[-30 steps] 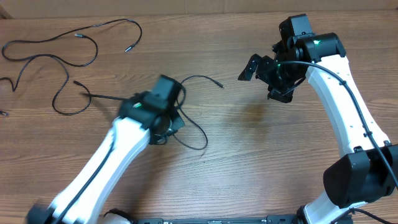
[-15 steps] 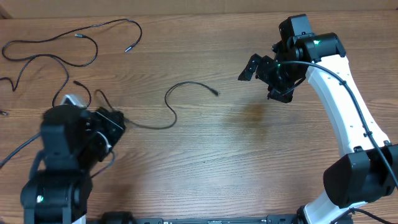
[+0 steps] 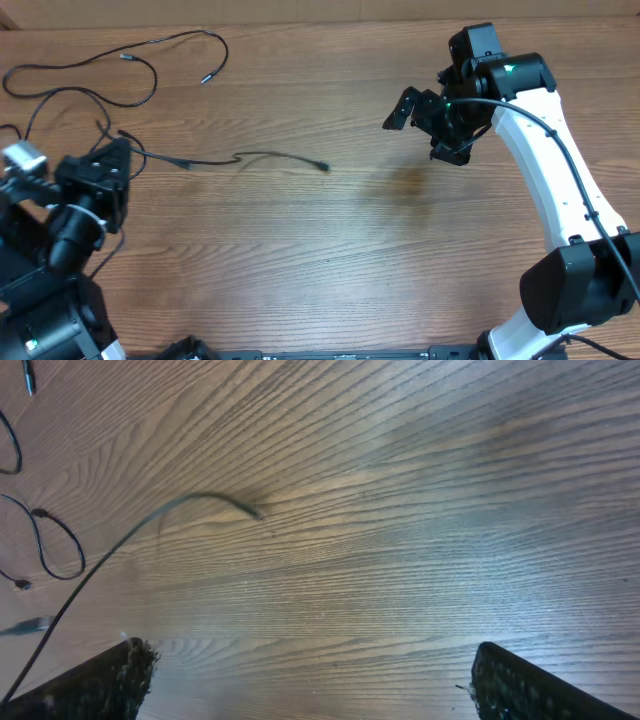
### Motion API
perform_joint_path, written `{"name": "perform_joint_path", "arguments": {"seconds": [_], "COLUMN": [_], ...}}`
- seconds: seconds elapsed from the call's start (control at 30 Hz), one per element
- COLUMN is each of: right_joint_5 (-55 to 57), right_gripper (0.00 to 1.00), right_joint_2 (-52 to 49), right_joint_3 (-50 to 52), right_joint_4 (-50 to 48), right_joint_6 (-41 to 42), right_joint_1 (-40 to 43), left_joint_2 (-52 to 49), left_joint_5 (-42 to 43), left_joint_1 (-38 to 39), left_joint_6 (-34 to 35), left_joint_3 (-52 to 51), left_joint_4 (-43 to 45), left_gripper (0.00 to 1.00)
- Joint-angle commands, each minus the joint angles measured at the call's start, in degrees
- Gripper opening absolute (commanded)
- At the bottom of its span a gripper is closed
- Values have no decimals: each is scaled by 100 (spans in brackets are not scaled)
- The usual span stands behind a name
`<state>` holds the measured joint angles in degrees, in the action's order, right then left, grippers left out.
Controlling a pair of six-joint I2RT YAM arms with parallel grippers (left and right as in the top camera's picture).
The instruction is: Untangle cables
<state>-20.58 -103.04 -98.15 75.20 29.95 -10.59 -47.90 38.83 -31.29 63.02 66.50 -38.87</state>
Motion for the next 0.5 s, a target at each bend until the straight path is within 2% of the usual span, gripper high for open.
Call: {"name": "perform_joint_path", "arguments": {"seconds": [0.0,0.13,0.3,0.47], "right_joint_5": [13,13,13,13], "right_gripper": [100,100,100,100], "right_joint_2": [63,63,63,63], "right_joint_3": [-92,-92,-92,-92], "right_joint_4": [-11,-11,-11,-11], "right_joint_6": [-24,-24,-24,-24], "right_joint_1": [7,7,7,7], "left_joint_2": [17,17,-81,-374], "left_joint_5": [586,509,-435,-1871], "left_joint_1": [-608,-1198,-1567,-1556], "left_joint_6": [938,1054,1152,-7], "left_joint_3": [55,52,52,52], "left_joint_4": [52,-37,-363,-1517], "left_gripper": [4,4,4,4]}}
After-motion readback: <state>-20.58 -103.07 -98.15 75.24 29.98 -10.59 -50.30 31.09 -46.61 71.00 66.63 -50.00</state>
